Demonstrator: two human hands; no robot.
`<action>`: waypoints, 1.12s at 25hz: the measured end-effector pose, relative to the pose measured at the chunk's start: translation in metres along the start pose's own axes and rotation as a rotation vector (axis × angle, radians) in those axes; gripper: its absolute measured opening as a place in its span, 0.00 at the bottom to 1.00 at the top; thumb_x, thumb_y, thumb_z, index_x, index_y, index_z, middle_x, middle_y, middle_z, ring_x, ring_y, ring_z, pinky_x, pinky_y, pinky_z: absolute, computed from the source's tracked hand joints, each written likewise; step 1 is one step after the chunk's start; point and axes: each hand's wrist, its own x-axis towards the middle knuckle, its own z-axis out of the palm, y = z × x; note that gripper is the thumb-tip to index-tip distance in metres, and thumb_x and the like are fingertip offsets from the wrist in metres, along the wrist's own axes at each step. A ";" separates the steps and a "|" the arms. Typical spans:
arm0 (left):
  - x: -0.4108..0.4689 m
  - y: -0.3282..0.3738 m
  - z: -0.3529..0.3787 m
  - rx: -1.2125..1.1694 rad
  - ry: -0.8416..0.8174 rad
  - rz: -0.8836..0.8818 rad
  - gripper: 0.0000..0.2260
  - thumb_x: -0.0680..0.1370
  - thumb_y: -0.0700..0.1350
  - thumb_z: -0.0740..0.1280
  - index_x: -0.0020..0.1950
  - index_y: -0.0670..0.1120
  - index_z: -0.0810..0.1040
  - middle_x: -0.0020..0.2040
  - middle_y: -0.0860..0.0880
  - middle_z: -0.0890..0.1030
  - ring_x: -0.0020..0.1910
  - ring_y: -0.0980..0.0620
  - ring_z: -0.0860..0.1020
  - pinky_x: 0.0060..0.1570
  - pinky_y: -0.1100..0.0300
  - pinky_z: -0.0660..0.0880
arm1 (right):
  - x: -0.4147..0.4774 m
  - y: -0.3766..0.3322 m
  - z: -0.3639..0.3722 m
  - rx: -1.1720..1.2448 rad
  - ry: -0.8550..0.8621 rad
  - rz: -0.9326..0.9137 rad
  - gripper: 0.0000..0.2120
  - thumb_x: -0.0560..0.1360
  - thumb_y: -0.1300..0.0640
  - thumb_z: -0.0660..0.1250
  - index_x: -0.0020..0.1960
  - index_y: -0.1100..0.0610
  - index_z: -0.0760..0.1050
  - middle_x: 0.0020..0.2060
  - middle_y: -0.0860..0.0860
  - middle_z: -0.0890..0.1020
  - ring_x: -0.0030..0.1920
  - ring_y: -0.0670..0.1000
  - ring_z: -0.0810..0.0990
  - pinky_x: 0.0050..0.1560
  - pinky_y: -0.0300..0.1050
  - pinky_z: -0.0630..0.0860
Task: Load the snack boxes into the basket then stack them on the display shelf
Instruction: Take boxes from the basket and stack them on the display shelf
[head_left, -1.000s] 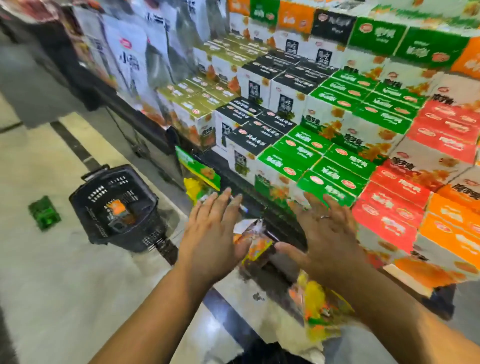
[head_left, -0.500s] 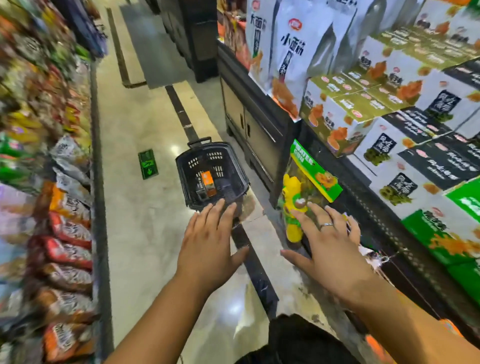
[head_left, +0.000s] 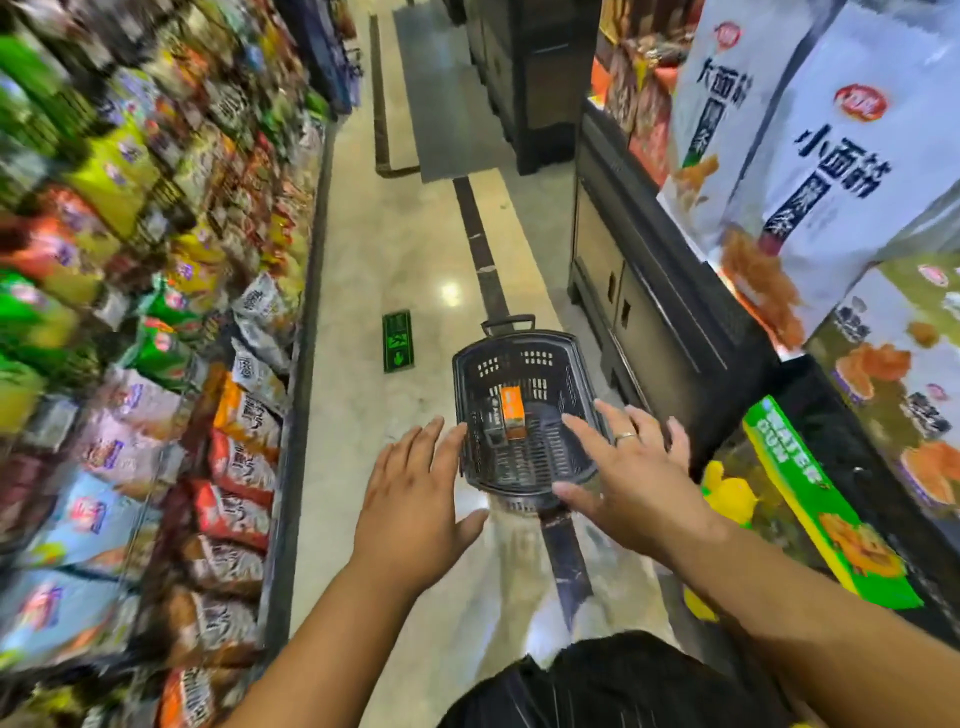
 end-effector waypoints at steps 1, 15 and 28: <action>0.022 -0.004 -0.001 -0.006 -0.008 -0.009 0.39 0.72 0.63 0.66 0.78 0.50 0.58 0.78 0.47 0.62 0.75 0.44 0.62 0.75 0.47 0.56 | 0.028 0.001 -0.004 0.000 -0.028 -0.022 0.37 0.74 0.27 0.51 0.78 0.39 0.46 0.79 0.50 0.49 0.78 0.56 0.47 0.74 0.64 0.43; 0.308 -0.103 0.076 -0.164 -0.302 0.078 0.36 0.78 0.60 0.63 0.80 0.52 0.49 0.80 0.49 0.53 0.78 0.48 0.54 0.77 0.52 0.51 | 0.322 -0.013 0.038 0.059 -0.230 0.118 0.34 0.76 0.30 0.47 0.78 0.41 0.45 0.79 0.51 0.51 0.78 0.56 0.49 0.74 0.64 0.45; 0.511 -0.163 0.386 -0.212 -0.414 0.240 0.28 0.74 0.44 0.70 0.73 0.41 0.69 0.69 0.41 0.73 0.69 0.40 0.69 0.72 0.48 0.62 | 0.506 0.013 0.312 0.182 -0.397 0.360 0.37 0.76 0.33 0.56 0.79 0.46 0.50 0.79 0.53 0.52 0.75 0.59 0.56 0.74 0.62 0.52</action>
